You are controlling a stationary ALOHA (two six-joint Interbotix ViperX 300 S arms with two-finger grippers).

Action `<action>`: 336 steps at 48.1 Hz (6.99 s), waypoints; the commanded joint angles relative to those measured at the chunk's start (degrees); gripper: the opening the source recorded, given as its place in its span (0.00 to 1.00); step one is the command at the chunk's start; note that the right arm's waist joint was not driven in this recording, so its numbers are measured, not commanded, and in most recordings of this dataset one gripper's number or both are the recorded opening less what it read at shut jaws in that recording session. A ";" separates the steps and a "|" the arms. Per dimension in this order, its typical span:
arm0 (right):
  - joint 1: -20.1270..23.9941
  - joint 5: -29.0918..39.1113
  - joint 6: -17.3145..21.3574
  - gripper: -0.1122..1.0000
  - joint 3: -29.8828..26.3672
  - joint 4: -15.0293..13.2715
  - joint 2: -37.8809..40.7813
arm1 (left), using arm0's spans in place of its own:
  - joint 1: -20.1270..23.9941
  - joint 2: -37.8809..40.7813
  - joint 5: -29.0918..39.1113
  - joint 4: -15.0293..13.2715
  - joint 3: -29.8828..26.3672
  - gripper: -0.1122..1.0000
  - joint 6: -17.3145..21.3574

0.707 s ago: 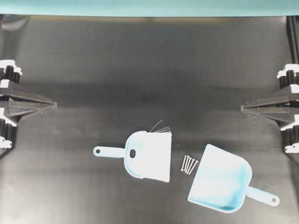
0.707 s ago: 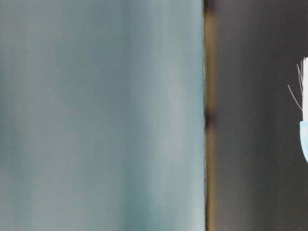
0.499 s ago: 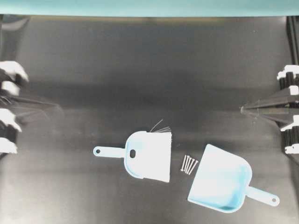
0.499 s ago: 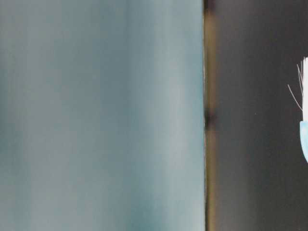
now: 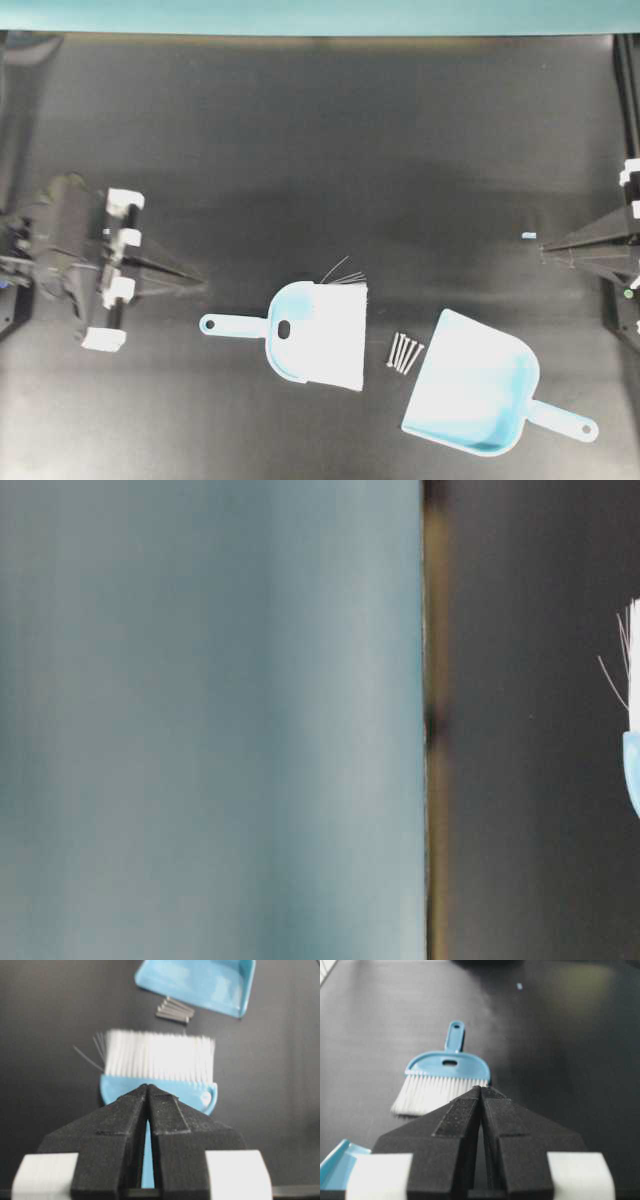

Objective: Hold the dustpan with a person, while the left arm uses a hand brush to gather the screws into the dustpan.
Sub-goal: 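Move the left gripper toward the blue hand brush handle, then close the left gripper on the blue brush handle, then lift the brush with the left gripper and swing it over the screws, then sweep the screws rightward with the brush into the held dustpan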

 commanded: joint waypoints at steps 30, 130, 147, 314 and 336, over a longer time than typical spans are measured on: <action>0.00 0.62 0.53 0.10 1.58 0.18 -2.20 | -3.08 32.26 -29.00 0.18 -0.35 0.88 0.70; 0.00 14.15 -0.79 0.10 4.13 0.53 -11.34 | 0.00 12.13 44.82 0.18 -27.60 0.38 14.06; 0.00 16.61 -0.88 0.10 4.13 0.53 -13.45 | -0.53 17.31 66.71 0.18 -41.31 0.38 14.68; 0.00 18.90 -0.88 0.10 3.87 0.44 -15.82 | -1.32 41.04 76.03 0.70 -84.99 0.38 24.79; 0.00 18.90 -0.88 0.10 3.87 0.44 -15.91 | 0.35 20.74 46.05 0.79 -43.86 0.38 10.37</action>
